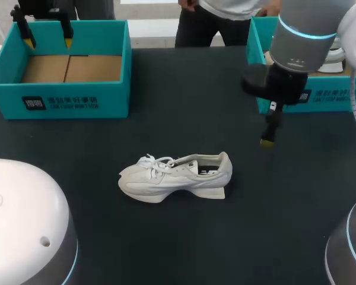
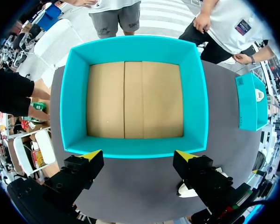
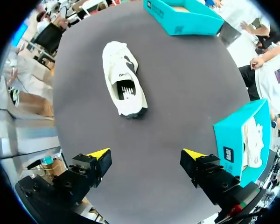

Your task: Take the shoe out of the shoebox, open the shoe tongue, remove and reinsert the insole, then place the shoe into the shoebox

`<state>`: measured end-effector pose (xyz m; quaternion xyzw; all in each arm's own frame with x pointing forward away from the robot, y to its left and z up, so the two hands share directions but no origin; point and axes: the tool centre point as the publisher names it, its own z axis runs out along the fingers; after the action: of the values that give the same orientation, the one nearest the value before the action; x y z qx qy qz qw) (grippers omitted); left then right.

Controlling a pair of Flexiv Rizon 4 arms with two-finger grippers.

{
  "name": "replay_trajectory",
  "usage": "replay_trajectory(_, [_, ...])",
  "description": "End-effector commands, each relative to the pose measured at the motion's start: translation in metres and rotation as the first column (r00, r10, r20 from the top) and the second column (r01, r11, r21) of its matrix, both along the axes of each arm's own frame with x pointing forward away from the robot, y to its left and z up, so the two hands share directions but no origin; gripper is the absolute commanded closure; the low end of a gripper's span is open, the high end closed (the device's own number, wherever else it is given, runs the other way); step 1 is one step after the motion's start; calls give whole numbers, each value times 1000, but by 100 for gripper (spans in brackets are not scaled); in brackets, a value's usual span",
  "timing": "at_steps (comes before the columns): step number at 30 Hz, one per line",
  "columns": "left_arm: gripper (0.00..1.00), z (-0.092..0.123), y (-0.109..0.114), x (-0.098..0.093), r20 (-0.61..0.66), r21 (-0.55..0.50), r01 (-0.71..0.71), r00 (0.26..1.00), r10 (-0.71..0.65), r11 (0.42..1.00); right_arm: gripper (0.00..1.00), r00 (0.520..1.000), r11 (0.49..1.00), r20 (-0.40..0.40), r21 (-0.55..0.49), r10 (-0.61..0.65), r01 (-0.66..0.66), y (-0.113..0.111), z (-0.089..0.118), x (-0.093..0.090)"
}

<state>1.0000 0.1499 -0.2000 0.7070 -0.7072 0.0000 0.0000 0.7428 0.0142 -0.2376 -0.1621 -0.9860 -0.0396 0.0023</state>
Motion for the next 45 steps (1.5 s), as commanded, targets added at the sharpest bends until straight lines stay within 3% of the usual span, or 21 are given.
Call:
replay_trajectory(1, [0, 0, 0, 0, 0, 0, 0, 1000, 0, 1000, 0, 956, 891, 213, 366, 200, -267, -19, -19, -7])
replay_trajectory(5, [0, 0, 0, 0, 0, 0, 0, 1000, 0, 1000, 0, 931, 842, 280, 421, 235, -339, -24, -29, -2])
replay_trajectory(13, [0, 0, 0, 0, 0, 0, 0, 1000, 0, 1000, 0, 932, 775, 291, 529, 217, -345, -38, -45, 8])
replay_trajectory(34, [0, 0, 0, 0, 0, 0, 0, 1000, 0, 1000, 0, 938, 782, 274, 527, 214, -333, -40, -48, 9])
replay_trajectory(38, [0, 0, 0, 0, 0, 0, 0, 1000, 0, 1000, 0, 922, 765, 363, 553, 138, -332, -40, -74, 1])
replay_trajectory(45, [0, 0, 0, 0, 0, 0, 0, 1000, 0, 1000, 0, 911, 709, 407, 622, 70, -332, -40, -110, -10])
